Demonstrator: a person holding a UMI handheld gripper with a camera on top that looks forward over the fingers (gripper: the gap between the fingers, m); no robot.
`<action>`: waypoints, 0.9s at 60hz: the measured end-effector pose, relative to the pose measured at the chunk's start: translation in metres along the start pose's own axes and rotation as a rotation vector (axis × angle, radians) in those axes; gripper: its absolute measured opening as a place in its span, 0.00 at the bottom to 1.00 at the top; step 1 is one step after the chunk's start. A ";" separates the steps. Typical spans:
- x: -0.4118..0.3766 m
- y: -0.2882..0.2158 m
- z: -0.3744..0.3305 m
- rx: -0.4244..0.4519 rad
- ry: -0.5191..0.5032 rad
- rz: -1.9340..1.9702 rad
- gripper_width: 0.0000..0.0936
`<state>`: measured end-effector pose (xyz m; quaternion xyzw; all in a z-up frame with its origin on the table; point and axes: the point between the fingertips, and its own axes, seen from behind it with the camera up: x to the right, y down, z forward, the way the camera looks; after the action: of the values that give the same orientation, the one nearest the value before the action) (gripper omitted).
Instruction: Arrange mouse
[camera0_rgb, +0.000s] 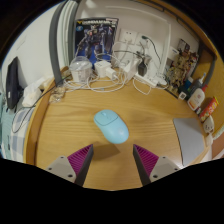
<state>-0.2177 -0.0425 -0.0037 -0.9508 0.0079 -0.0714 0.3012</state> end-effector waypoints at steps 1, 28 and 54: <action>0.000 -0.002 0.004 -0.003 0.001 0.003 0.84; 0.020 -0.058 0.062 0.025 0.018 0.176 0.82; 0.026 -0.077 0.075 0.183 -0.027 0.240 0.41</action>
<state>-0.1839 0.0622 -0.0166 -0.9126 0.1108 -0.0224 0.3929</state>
